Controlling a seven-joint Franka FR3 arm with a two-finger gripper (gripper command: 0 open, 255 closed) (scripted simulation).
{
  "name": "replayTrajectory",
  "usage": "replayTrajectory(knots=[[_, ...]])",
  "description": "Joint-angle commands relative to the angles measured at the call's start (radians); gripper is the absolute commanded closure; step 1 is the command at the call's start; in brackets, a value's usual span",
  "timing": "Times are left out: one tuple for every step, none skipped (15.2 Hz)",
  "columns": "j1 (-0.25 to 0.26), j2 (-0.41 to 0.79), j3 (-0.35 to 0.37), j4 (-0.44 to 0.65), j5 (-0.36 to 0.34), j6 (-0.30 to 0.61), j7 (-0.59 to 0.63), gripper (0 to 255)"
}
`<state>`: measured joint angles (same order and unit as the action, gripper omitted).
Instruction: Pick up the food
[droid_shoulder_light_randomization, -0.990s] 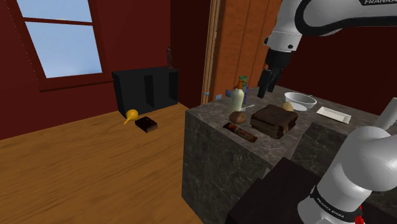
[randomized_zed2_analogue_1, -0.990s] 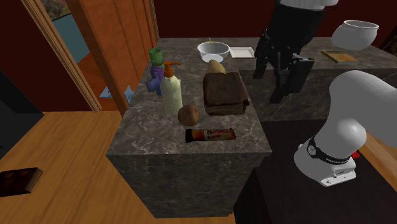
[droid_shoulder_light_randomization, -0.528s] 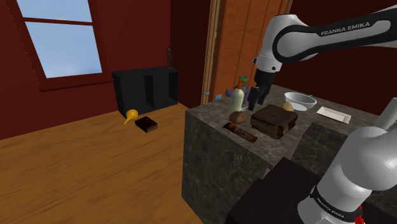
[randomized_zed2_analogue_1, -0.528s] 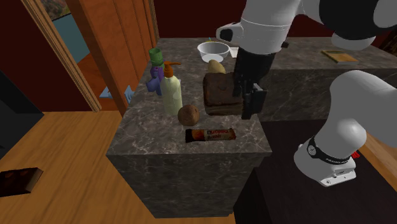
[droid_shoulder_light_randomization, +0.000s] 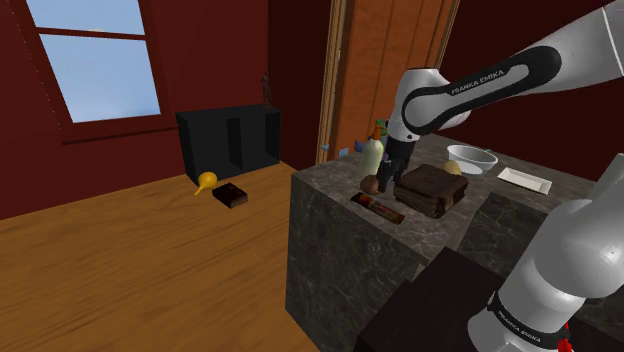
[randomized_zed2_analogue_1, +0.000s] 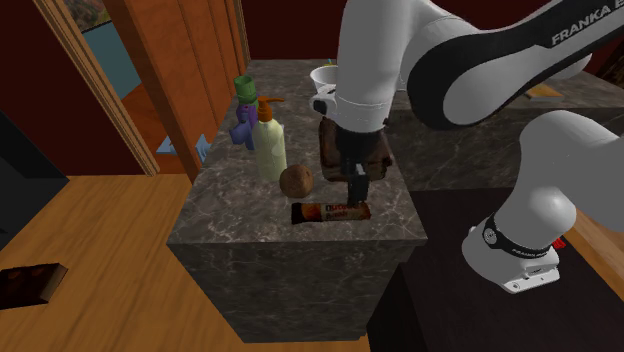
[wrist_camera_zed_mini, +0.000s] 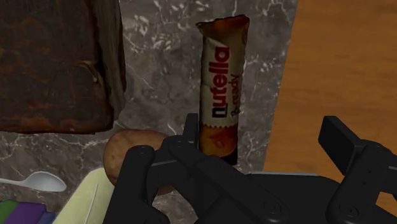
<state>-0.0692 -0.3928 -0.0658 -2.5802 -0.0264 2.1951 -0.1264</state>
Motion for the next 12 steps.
replayTrajectory(knots=[[-0.006, 0.076, -0.013, -0.003, 0.0, 0.074, -0.013, 0], [-0.008, 0.114, -0.02, 0.001, 0.002, 0.106, -0.021, 0], [-0.01, 0.152, -0.027, 0.005, 0.004, 0.137, -0.029, 0], [-0.013, 0.192, -0.033, 0.011, 0.007, 0.167, -0.037, 0], [-0.014, 0.216, -0.037, 0.016, 0.01, 0.185, -0.043, 0], [-0.014, 0.226, -0.037, 0.011, 0.011, 0.2, -0.044, 0], [-0.013, 0.238, -0.038, 0.007, 0.012, 0.216, -0.045, 0], [-0.013, 0.249, -0.038, 0.002, 0.014, 0.231, -0.046, 0], [-0.013, 0.261, -0.038, -0.002, 0.015, 0.247, -0.047, 0], [-0.012, 0.272, -0.039, -0.005, 0.017, 0.262, -0.048, 0], [-0.012, 0.285, -0.039, -0.009, 0.019, 0.278, -0.05, 0], [-0.012, 0.297, -0.039, -0.012, 0.021, 0.294, -0.051, 0]])
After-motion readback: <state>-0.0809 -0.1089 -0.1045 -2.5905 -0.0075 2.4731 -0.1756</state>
